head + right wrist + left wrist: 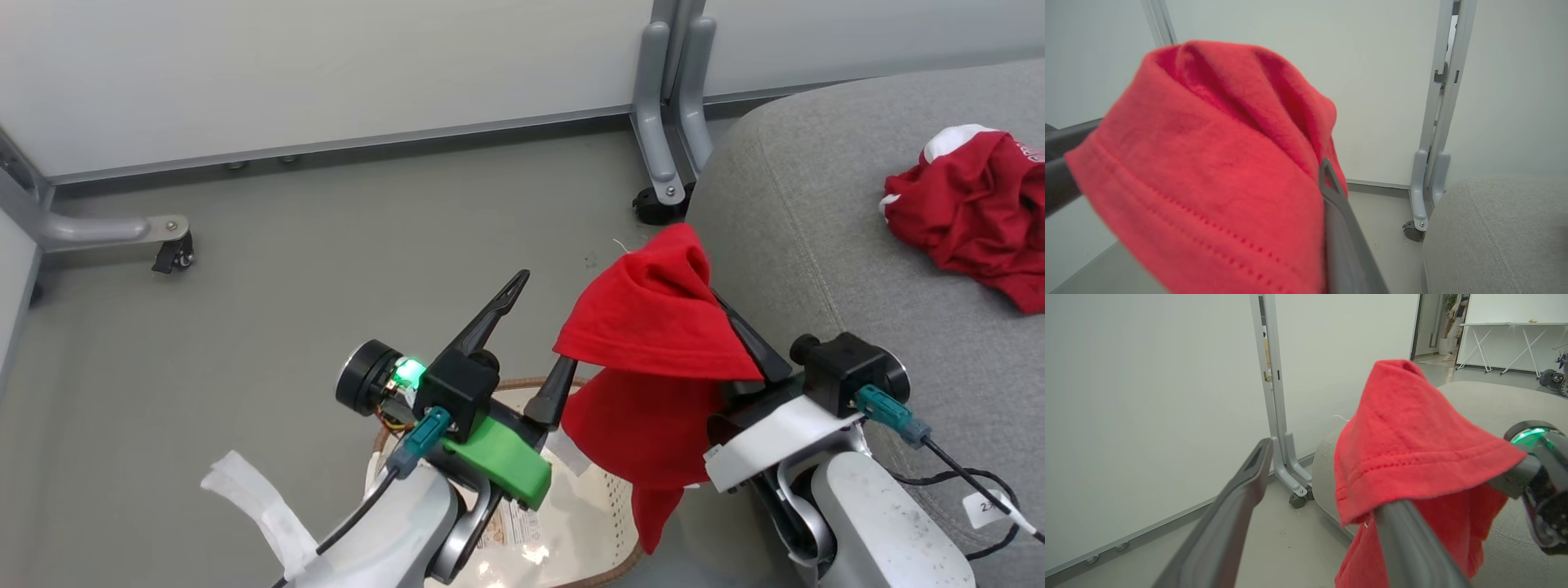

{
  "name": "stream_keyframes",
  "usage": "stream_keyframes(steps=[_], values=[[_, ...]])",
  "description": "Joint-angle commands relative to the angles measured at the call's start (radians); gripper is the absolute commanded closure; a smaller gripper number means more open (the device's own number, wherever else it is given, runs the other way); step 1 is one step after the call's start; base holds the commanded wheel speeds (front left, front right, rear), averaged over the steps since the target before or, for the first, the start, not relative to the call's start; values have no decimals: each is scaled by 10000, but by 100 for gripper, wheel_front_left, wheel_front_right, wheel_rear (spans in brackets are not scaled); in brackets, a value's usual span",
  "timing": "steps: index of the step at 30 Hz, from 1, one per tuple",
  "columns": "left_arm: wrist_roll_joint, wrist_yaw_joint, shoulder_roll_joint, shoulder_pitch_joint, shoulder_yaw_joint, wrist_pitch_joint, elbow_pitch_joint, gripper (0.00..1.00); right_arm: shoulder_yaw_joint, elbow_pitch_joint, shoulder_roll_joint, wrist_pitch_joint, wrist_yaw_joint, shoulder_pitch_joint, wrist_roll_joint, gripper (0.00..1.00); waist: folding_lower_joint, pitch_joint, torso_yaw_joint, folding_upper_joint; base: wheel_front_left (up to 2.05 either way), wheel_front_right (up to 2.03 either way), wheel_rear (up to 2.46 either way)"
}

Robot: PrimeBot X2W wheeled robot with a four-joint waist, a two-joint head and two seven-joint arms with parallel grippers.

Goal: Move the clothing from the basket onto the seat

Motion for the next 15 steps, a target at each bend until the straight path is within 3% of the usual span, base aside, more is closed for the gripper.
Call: stream_keyframes(steps=[1, 9, 15], values=[[15, 45, 154, 211, 63, -63, -102, 0, -106, -145, -6, -27, -7, 131, 65, 100, 0, 126, -243, 0, 0, 0, 0], [412, 344, 481, 1112, 627, -81, -906, 0, -796, -907, 69, -27, -7, 295, -24, 100, 0, 511, -1297, 0, 0, 0, 0], [656, 299, 673, 1753, 1024, -75, -1158, 0, -1330, -1401, 157, -27, -7, 592, -124, 100, 0, 641, -2185, 0, 0, 0, 0]])
